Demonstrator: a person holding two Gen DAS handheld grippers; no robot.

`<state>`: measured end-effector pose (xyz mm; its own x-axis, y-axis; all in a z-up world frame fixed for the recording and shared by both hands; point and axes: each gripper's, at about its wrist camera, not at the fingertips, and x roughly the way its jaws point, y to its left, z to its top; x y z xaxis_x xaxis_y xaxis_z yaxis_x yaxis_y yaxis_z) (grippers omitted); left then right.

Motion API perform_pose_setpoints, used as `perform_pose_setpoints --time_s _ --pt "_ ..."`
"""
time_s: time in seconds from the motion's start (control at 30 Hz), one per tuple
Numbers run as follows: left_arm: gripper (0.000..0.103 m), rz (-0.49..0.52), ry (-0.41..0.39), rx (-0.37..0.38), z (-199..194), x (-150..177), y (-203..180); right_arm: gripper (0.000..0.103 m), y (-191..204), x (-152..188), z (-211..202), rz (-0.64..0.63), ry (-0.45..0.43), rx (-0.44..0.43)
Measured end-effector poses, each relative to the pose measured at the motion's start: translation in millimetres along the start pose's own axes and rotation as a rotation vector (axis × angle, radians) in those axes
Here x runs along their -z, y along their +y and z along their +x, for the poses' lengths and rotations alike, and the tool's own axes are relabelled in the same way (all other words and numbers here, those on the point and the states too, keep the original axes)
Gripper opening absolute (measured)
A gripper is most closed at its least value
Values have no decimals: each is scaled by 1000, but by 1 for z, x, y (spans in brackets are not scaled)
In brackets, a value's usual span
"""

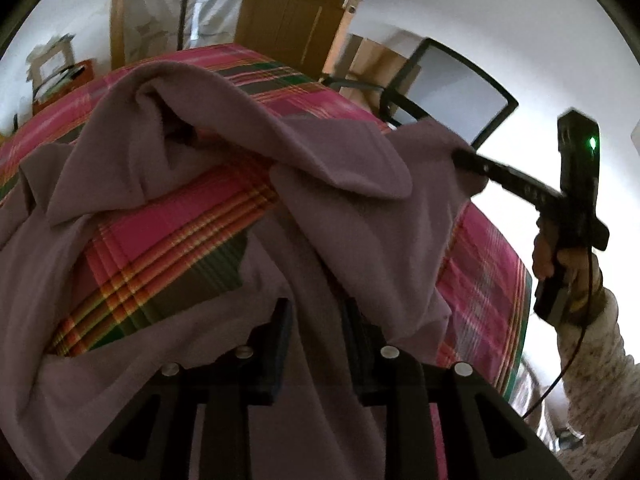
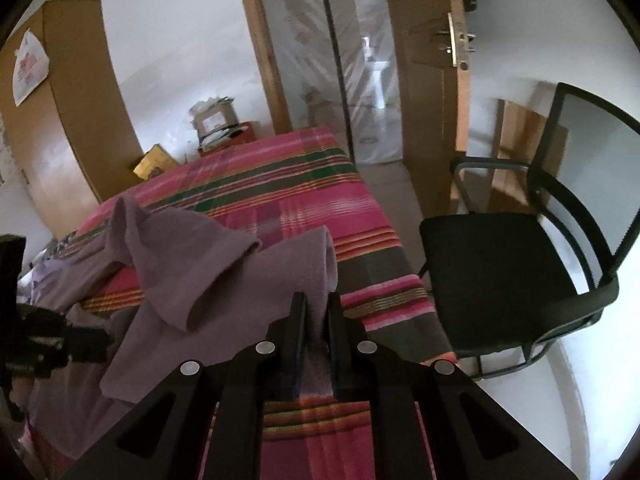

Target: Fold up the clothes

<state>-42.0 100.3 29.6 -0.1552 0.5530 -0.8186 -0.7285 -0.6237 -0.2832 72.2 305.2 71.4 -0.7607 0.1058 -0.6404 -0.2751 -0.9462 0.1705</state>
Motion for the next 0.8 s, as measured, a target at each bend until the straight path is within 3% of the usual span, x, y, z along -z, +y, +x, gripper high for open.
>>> perform_pose_setpoints --time_s 0.37,0.5,0.67,0.8 --pt "26 -66 22 -17 12 -11 24 10 -22 -1 -17 44 -52 81" --pt "26 -6 43 3 22 -29 14 10 -27 0 -19 52 -54 101" --pt "26 -13 -6 21 21 -57 7 10 -27 2 -22 50 -59 121" --pt "26 -21 20 45 32 -76 8 10 -30 4 -23 54 -61 124"
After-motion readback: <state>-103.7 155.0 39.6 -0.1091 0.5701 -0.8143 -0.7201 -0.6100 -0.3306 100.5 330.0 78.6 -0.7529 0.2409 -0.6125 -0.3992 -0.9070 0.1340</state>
